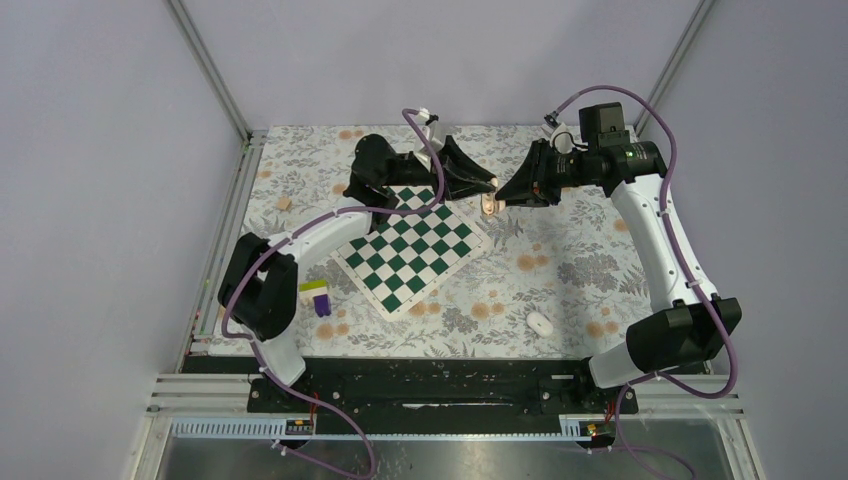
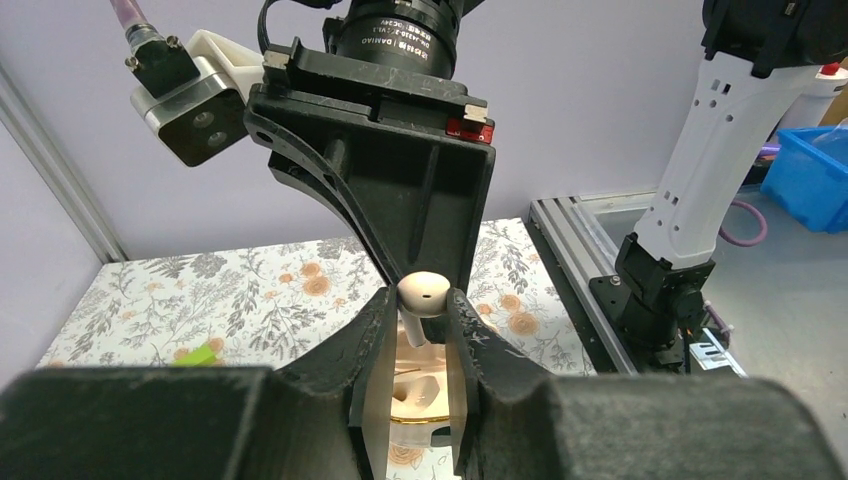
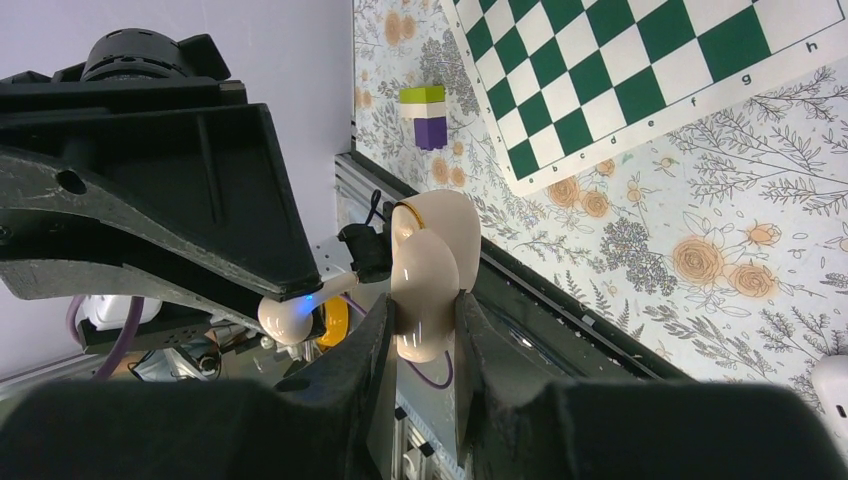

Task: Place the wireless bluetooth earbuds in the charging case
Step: Place the earbud in the charging case.

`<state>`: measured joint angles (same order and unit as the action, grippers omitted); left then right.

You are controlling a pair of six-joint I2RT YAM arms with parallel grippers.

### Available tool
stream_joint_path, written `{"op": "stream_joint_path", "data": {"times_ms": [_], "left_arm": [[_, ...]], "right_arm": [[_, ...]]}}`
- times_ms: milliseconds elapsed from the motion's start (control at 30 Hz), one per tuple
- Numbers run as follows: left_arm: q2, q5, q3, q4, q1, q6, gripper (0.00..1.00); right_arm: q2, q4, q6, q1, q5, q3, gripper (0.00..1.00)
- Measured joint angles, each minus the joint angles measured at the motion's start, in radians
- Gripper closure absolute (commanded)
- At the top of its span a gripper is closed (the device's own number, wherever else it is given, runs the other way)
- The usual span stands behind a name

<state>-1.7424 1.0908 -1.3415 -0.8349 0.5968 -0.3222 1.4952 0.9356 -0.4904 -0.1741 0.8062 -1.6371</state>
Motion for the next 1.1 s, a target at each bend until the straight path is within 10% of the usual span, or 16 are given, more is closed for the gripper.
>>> {"op": "stream_joint_path", "data": {"times_ms": [1100], "left_arm": [[-0.014, -0.022, 0.060, -0.195, -0.020, -0.129, 1.00]], "right_arm": [[0.000, -0.006, -0.034, -0.001, 0.008, 0.000, 1.00]]}}
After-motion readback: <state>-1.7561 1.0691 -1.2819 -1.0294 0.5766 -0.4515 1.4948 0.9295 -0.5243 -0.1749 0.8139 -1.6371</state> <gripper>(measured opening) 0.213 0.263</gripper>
